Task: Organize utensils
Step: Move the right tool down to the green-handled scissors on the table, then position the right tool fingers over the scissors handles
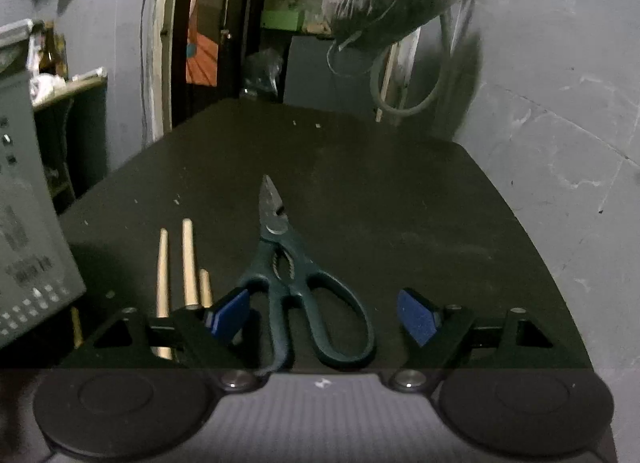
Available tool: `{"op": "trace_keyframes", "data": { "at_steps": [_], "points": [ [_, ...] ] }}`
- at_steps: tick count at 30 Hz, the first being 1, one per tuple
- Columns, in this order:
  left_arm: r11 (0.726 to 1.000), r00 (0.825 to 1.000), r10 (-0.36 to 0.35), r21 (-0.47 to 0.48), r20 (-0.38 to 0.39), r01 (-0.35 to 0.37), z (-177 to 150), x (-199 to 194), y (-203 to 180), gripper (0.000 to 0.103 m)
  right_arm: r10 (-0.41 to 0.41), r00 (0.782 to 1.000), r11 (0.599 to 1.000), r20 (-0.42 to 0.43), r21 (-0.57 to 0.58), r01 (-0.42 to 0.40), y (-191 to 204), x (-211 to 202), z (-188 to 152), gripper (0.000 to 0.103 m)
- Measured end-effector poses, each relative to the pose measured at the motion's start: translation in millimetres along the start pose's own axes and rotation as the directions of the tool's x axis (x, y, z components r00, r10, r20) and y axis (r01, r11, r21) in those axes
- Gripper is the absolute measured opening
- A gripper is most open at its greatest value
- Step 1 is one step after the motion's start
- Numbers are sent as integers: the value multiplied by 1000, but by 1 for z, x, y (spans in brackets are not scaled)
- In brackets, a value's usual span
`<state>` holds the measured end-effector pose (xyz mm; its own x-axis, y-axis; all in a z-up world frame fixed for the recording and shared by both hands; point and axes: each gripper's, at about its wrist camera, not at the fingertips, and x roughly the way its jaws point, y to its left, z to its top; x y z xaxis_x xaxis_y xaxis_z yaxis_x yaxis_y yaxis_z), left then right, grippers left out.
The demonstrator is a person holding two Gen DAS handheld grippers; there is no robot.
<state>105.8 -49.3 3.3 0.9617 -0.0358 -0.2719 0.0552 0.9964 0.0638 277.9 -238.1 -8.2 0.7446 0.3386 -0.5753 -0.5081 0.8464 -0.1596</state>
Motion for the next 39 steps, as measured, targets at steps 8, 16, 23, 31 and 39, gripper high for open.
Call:
{"op": "trace_keyframes", "data": {
  "at_steps": [8,16,23,31,39],
  "points": [
    [1000,1000,7,1,-4,-7,1,1,-2,77,14,1000,1000,17,9,-14,-7,-4,-7,77],
    [1000,1000,7,1,-4,-7,1,1,-2,77,84,996,995,16,-47,-83,1,-4,-6,43],
    [1000,1000,4,-1,-4,-4,1,0,-2,77,38,999,999,-7,-20,-38,-14,-2,-5,37],
    [1000,1000,-6,-10,2,6,-3,0,3,77,-172,983,961,-62,210,182,-76,-21,-33,40],
    [1000,1000,-3,-13,0,3,-4,-1,4,77,-57,996,920,-74,384,81,-72,-66,-62,55]
  ]
}}
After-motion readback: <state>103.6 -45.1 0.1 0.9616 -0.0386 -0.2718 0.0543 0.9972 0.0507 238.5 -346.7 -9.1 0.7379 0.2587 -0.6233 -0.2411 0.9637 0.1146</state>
